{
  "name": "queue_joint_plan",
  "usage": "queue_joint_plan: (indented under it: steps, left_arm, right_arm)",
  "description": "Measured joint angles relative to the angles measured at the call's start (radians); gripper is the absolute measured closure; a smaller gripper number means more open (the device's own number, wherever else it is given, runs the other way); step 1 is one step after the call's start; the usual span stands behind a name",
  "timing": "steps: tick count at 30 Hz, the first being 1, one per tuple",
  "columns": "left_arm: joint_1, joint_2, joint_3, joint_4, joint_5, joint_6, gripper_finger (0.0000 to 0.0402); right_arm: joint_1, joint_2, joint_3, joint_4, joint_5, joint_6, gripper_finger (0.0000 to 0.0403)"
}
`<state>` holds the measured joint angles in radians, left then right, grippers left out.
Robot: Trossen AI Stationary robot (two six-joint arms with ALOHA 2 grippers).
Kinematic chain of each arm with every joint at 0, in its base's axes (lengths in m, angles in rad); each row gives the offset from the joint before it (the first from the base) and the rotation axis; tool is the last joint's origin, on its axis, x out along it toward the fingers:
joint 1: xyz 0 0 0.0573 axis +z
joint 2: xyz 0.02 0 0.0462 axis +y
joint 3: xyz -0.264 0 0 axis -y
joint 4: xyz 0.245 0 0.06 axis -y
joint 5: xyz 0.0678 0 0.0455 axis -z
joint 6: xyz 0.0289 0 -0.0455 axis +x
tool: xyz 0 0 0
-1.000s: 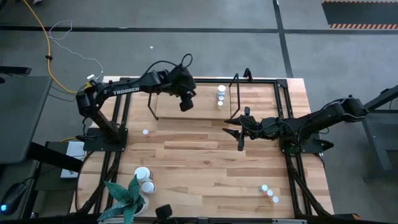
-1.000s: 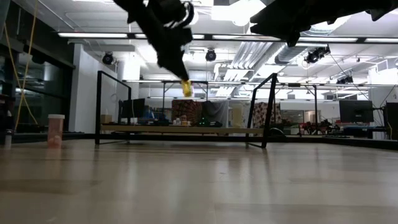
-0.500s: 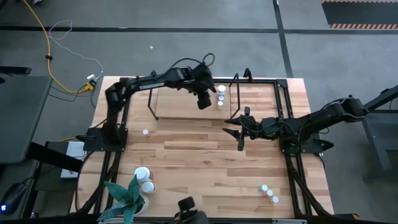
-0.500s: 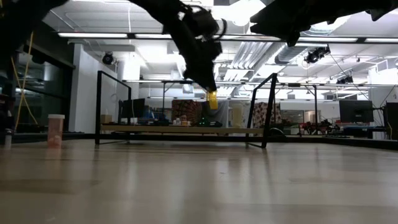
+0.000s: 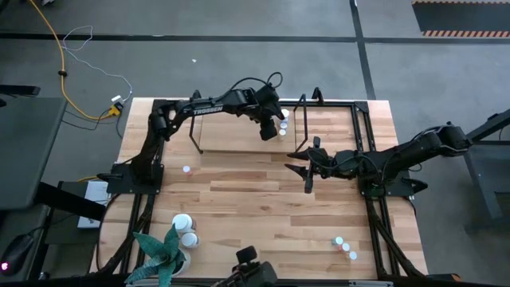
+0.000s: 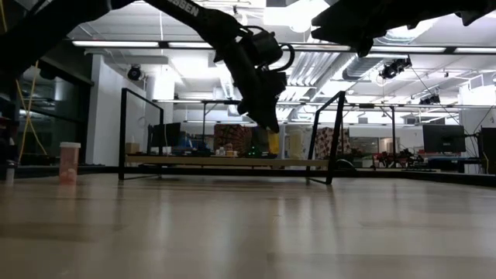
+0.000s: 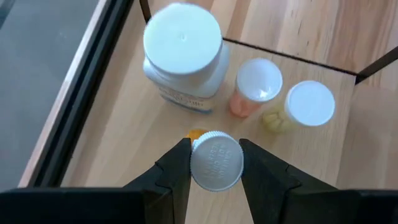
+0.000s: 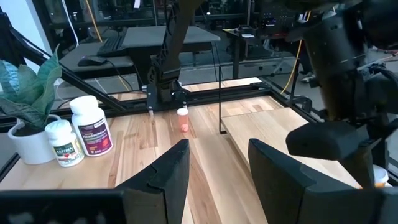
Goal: Pick and place medicine bottles onto shelf by color
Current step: Put the orange pill bottle on the shelf
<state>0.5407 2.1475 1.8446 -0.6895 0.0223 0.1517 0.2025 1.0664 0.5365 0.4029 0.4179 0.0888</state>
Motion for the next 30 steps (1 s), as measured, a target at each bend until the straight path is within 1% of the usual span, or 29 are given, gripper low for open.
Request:
queue_joint_plan:
  steps: [8, 14, 24, 30]
  left_arm:
    - [0.000, 0.000, 0.000, 0.006, 0.001, -0.002, 0.0291]
    - [0.002, 0.007, -0.001, 0.010, 0.060, -0.010, 0.0291]
    - [0.008, 0.007, -0.001, 0.012, 0.056, 0.001, 0.0291]
    - [0.026, 0.007, -0.001, 0.010, 0.067, -0.027, 0.0291]
  right_arm:
    - [0.000, 0.000, 0.000, 0.008, -0.001, 0.001, 0.0247]
    - [0.000, 0.000, 0.000, 0.011, -0.002, 0.001, 0.0247]
    - [0.000, 0.000, 0.000, 0.016, -0.002, 0.001, 0.0247]
    - [0.000, 0.000, 0.000, 0.027, -0.002, 0.001, 0.0247]
